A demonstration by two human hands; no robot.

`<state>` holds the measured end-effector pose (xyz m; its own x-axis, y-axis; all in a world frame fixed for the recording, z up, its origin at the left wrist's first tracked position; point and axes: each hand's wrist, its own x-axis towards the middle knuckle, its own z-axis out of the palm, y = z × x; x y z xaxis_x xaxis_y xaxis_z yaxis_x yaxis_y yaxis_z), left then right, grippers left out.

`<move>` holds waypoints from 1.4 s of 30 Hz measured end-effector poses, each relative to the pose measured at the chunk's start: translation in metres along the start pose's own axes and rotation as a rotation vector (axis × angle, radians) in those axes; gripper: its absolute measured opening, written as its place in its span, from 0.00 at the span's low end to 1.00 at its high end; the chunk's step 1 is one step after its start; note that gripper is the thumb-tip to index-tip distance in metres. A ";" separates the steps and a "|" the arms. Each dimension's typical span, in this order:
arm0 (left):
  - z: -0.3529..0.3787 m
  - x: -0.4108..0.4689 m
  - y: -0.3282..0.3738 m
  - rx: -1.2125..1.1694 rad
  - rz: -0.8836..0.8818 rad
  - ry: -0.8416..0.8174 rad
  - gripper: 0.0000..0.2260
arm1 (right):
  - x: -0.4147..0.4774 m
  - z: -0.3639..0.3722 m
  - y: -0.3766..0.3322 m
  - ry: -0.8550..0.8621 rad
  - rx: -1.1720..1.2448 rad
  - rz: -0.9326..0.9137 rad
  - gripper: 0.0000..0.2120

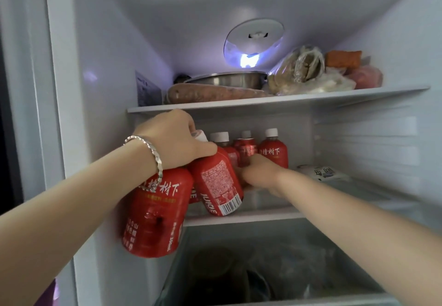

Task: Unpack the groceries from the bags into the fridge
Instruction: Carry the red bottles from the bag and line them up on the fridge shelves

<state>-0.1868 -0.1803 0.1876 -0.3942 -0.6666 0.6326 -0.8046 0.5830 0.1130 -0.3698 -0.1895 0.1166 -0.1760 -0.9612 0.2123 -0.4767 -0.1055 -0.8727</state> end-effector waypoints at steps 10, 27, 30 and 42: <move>0.007 -0.006 0.022 0.045 0.004 0.068 0.14 | -0.046 -0.001 0.000 -0.153 0.025 -0.318 0.40; 0.061 0.021 0.118 -0.002 0.179 0.483 0.19 | -0.067 -0.050 0.051 0.622 0.025 -0.184 0.30; 0.066 0.033 0.117 0.057 0.208 0.520 0.19 | -0.060 -0.055 0.054 0.551 0.037 -0.156 0.34; 0.106 0.023 0.071 0.004 0.290 0.533 0.24 | -0.061 -0.009 0.033 0.628 -0.646 -0.078 0.53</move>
<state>-0.3003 -0.2033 0.1289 -0.3217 -0.1562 0.9339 -0.6999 0.7035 -0.1234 -0.3827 -0.1320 0.0794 -0.4703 -0.6214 0.6267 -0.8644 0.1811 -0.4691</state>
